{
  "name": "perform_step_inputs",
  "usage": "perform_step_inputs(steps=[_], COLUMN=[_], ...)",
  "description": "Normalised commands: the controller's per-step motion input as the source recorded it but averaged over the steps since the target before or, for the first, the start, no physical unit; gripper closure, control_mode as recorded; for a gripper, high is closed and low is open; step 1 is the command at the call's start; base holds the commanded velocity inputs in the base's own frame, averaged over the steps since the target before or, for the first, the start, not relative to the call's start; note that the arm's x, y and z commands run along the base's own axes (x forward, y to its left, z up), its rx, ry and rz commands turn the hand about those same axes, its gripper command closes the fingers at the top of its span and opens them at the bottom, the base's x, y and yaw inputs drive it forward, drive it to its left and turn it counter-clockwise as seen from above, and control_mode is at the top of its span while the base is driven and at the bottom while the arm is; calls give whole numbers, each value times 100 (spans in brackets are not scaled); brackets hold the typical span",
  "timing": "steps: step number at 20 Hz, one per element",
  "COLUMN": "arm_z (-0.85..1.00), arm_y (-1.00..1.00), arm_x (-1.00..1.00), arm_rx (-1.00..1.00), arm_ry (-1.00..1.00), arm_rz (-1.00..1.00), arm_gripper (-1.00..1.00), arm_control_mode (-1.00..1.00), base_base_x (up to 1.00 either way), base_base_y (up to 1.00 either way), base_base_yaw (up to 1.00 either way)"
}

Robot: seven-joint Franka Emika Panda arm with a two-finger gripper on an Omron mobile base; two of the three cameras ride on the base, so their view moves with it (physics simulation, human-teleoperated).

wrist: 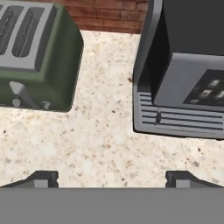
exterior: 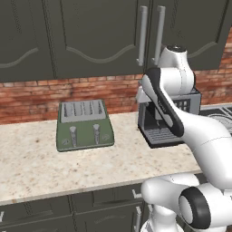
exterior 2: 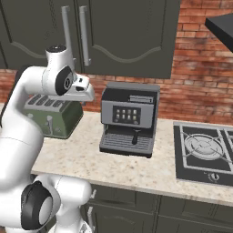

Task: Move the bowls from the cabinet to the plates on the dining table.

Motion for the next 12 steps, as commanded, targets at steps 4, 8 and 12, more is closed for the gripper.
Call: perform_step_inputs(steps=[4,8,12], arm_z=[29,36,39], arm_y=[0,0,0], arm_x=[-6,-10,-2], arm_rx=[0,0,0], arm_ry=[-7,-11,-16], arm_rz=[0,0,0], arm_gripper=[-100,-100,-100], arm_control_mode=[-100,-100,-100], base_base_x=[0,0,0], base_base_y=[0,0,0], base_base_yaw=[0,0,0])
